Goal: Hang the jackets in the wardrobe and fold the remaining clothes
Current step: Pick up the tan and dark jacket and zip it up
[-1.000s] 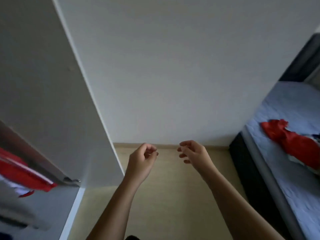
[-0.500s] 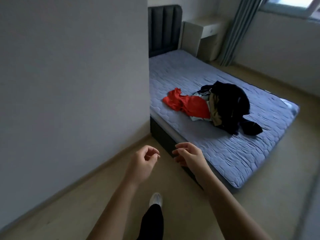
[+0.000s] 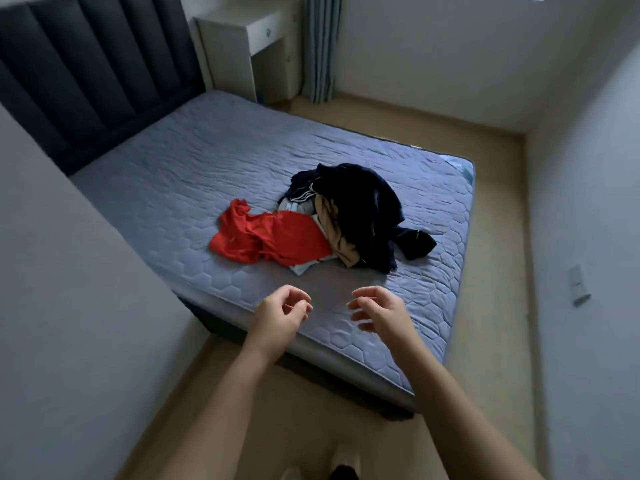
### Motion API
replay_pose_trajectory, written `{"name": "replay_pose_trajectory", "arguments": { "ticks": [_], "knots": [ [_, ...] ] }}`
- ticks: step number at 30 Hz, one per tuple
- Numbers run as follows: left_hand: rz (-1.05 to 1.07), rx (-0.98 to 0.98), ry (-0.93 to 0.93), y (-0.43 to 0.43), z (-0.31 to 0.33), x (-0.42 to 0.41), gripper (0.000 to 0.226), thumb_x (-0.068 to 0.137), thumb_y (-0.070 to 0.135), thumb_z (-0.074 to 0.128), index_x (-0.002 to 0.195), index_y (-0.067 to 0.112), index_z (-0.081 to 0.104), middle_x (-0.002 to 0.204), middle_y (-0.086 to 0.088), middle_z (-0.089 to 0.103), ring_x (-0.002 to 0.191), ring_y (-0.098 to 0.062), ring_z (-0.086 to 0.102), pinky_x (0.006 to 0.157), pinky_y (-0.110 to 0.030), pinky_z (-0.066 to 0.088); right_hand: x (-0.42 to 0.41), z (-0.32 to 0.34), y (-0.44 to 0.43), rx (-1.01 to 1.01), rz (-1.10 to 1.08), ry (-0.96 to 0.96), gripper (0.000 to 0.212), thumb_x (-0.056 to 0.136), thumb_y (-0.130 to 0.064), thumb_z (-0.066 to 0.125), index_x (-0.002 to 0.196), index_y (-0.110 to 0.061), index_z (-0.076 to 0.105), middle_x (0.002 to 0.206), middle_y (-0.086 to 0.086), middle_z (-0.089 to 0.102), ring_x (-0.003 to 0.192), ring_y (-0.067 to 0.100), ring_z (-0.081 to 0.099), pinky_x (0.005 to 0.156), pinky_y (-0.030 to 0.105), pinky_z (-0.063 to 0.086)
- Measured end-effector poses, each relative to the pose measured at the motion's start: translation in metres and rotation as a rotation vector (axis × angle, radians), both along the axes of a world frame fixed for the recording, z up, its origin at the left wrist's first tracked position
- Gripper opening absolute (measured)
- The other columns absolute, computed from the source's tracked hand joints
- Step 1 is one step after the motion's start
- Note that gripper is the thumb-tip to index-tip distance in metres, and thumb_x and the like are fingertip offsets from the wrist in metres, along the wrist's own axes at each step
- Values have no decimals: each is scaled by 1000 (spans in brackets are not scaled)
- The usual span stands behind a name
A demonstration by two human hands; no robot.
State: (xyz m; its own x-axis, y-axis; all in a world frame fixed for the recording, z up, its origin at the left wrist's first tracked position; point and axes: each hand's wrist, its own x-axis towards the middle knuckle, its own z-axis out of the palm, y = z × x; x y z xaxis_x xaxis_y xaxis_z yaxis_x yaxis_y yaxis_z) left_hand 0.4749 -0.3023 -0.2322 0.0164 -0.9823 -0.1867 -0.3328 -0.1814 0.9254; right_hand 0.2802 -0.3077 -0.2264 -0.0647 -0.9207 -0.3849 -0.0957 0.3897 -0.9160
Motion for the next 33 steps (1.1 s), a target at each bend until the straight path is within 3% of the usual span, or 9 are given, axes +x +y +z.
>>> {"name": "replay_pose_trajectory", "arguments": {
  "ticks": [5,10,13,18,23,29,33],
  "knots": [
    [-31,102,41,-105,-25,-29,19,91,3,54,81,15,64,74,2,71,66,-11,66,65,-21,50,-23,-39,-111,72,-30,74,22,91,-3,46,89,-16,64,80,3,70,64,13,62,61,28,47],
    [60,248,128,-219,-71,-42,22,92,-2,49,80,11,62,70,-1,70,60,-14,64,59,-23,47,-34,-103,-225,139,54,300,19,85,-9,51,84,-21,65,83,-2,67,71,13,59,60,24,45],
    [137,374,186,-284,-114,-44,24,93,-1,48,78,12,61,65,0,68,53,-11,63,54,-22,46,-35,-151,-279,178,135,424,18,86,-13,50,93,-22,65,90,-7,64,83,12,58,65,21,42],
    [169,544,210,-385,-199,-43,22,94,3,47,79,12,61,68,-3,68,54,-14,61,51,-22,44,-32,-230,-357,228,190,583,29,88,-18,53,117,-16,58,117,0,60,106,18,58,89,29,46],
    [82,570,169,-465,-291,-42,18,92,6,51,81,13,63,72,-2,70,58,-15,63,53,-23,49,-26,-317,-418,243,164,684,43,88,-24,58,130,-22,46,126,-3,55,110,17,56,90,32,47],
    [15,607,102,-506,-392,-22,13,93,11,55,84,14,64,78,-2,71,64,-14,64,60,-26,49,-12,-408,-475,210,220,884,69,84,-21,58,145,-27,26,144,1,37,127,25,41,97,40,44],
    [-23,538,118,-533,-425,-37,3,91,14,60,90,17,60,92,-5,68,77,-16,66,65,-31,53,-25,-433,-498,97,114,1004,67,82,-30,51,145,-30,27,140,3,44,126,27,43,99,43,35]
  ]
}}
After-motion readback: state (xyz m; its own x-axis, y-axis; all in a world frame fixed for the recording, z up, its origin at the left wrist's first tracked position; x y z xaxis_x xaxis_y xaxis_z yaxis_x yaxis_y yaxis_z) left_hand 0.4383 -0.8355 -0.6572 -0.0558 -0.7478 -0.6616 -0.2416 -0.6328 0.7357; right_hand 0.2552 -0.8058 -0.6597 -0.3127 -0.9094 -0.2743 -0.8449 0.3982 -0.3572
